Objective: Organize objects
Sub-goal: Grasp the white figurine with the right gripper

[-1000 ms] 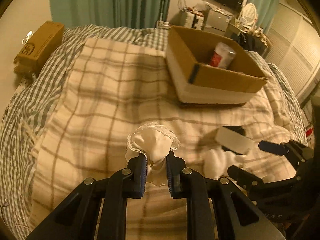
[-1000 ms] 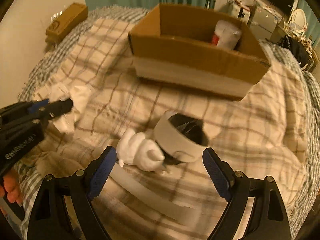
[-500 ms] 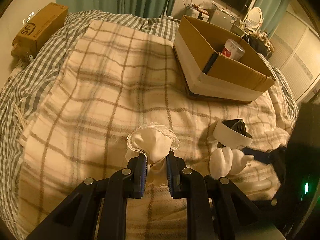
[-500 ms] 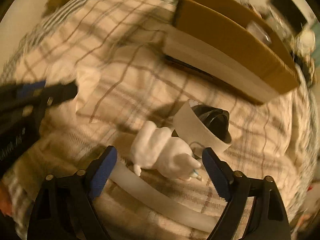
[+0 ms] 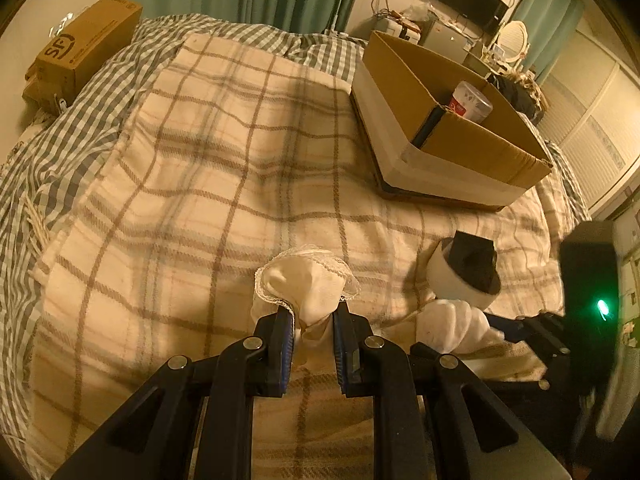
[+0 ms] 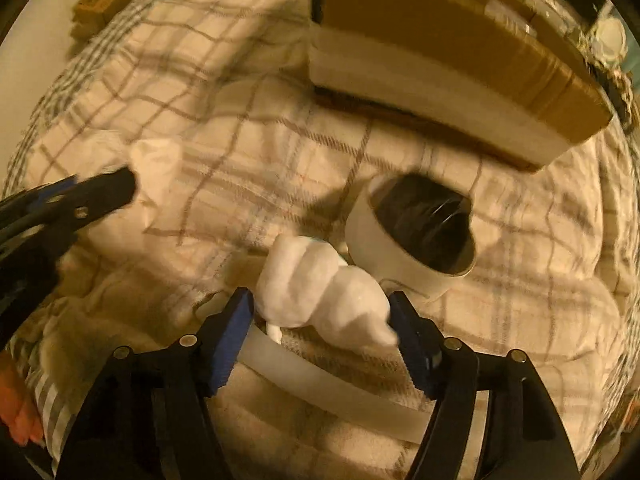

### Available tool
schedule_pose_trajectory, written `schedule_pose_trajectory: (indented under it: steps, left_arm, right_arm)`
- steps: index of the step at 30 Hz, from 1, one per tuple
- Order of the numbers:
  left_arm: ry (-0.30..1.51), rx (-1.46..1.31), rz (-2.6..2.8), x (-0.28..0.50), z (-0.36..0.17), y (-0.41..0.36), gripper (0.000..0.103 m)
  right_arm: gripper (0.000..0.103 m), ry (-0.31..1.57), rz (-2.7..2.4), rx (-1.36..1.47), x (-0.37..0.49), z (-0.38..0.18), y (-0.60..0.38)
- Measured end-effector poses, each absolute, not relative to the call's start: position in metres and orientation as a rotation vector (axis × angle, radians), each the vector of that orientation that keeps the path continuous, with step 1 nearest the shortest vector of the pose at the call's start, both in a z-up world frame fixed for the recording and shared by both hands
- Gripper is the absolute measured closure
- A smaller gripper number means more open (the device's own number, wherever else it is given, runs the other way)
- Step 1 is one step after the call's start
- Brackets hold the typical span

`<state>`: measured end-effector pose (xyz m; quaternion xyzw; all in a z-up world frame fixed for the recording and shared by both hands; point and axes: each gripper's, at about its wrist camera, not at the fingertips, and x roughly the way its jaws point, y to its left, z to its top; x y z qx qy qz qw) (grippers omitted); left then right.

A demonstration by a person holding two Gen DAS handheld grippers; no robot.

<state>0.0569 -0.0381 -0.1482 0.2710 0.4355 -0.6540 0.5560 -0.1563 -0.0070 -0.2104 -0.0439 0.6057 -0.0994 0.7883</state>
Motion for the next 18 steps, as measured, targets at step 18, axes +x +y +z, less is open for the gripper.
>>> schedule_pose_trajectory:
  steps: [18]
  left_arm:
    - [0.921, 0.616, -1.586, 0.038, -0.085, -0.024, 0.086]
  right_arm:
    - [0.038, 1.022, -0.122, 0.110, -0.182, -0.124, -0.027]
